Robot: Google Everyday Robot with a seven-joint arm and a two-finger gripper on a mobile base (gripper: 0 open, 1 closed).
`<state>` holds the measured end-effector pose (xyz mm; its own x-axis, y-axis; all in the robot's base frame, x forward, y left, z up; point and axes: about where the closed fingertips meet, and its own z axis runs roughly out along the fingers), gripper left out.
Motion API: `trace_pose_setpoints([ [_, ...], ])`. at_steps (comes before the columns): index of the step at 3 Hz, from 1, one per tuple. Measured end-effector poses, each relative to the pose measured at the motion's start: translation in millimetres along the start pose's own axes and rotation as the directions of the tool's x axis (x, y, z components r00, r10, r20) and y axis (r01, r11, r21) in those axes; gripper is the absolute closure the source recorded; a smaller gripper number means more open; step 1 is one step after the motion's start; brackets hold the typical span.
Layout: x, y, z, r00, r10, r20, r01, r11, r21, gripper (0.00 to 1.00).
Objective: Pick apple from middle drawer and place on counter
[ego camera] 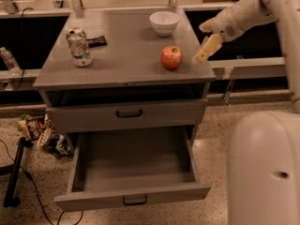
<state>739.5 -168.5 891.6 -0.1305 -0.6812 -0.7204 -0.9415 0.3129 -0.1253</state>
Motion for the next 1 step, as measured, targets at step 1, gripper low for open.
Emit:
trace_pose_setpoints([
  [1,7.1,6.4,-18.1,1.0,0.017,-0.002,-0.017,0.9997,0.02,0.0],
])
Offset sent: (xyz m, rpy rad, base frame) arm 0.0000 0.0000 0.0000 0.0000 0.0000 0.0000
